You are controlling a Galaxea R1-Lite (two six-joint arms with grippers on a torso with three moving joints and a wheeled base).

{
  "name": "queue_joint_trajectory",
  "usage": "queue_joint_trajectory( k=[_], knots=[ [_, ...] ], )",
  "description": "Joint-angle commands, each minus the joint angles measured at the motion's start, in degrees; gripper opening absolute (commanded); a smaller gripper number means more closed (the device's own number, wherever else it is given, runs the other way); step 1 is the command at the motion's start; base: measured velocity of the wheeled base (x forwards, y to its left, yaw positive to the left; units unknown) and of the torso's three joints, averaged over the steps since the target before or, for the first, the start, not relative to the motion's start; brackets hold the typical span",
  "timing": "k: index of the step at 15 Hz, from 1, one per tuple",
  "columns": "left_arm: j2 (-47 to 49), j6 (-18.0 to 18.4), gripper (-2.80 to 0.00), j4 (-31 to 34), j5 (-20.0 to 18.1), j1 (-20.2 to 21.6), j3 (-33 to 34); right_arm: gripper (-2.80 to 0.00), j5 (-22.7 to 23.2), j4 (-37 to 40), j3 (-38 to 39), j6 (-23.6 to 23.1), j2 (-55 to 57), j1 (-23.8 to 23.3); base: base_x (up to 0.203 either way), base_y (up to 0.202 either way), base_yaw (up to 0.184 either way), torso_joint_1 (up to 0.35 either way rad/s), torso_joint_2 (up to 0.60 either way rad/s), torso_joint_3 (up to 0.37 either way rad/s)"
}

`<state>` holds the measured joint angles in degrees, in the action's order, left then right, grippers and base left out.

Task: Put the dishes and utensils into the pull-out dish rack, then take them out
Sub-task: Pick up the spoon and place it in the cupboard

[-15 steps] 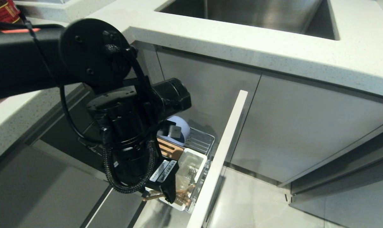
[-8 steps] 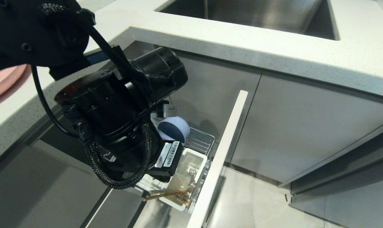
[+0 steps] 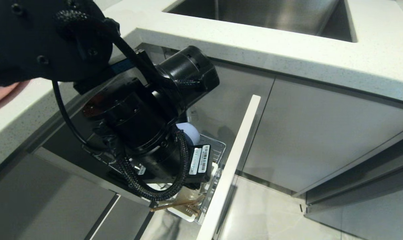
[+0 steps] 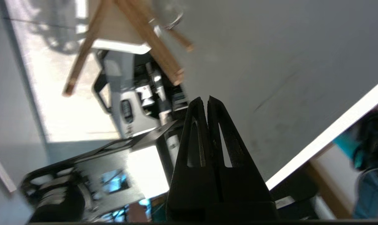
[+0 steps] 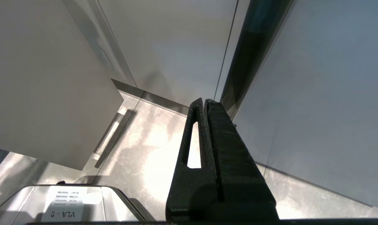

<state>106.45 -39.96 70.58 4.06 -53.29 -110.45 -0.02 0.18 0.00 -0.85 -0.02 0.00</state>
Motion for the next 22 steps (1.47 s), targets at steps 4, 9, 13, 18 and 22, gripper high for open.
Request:
queue_joint_trajectory(
  k=[4,9,13,18,22],
  knots=[
    [0.60,-4.30,-2.80,-3.62,-0.26,-0.74,-0.12,-2.80,0.02,-0.01,0.00,-0.03,0.02,-0.01,0.000,0.000,0.000,0.000,0.00,0.000],
    [0.59,-5.46,-2.80,-3.85,-0.37,-2.26,-0.38,-2.80,0.02,-0.01,0.00,-0.03,0.02,0.00,0.000,0.000,0.000,0.000,0.00,0.000],
    [0.51,-6.54,-2.80,-4.22,-0.37,-3.02,-0.47,-2.80,0.02,-0.01,0.00,-0.04,0.02,0.00,0.000,0.000,0.000,0.000,0.00,0.000],
    [1.13,-6.63,-2.80,-4.22,-0.37,-4.81,-0.47,-2.80,0.02,-0.01,0.00,-0.03,0.02,-0.07,0.000,0.000,0.000,0.000,0.00,0.000],
    [1.57,-6.71,-2.80,-4.22,-0.37,-6.58,-0.47,-2.80,-0.01,-0.01,0.00,-0.09,0.02,0.00,0.000,0.000,0.000,0.000,0.00,0.000]
  ],
)
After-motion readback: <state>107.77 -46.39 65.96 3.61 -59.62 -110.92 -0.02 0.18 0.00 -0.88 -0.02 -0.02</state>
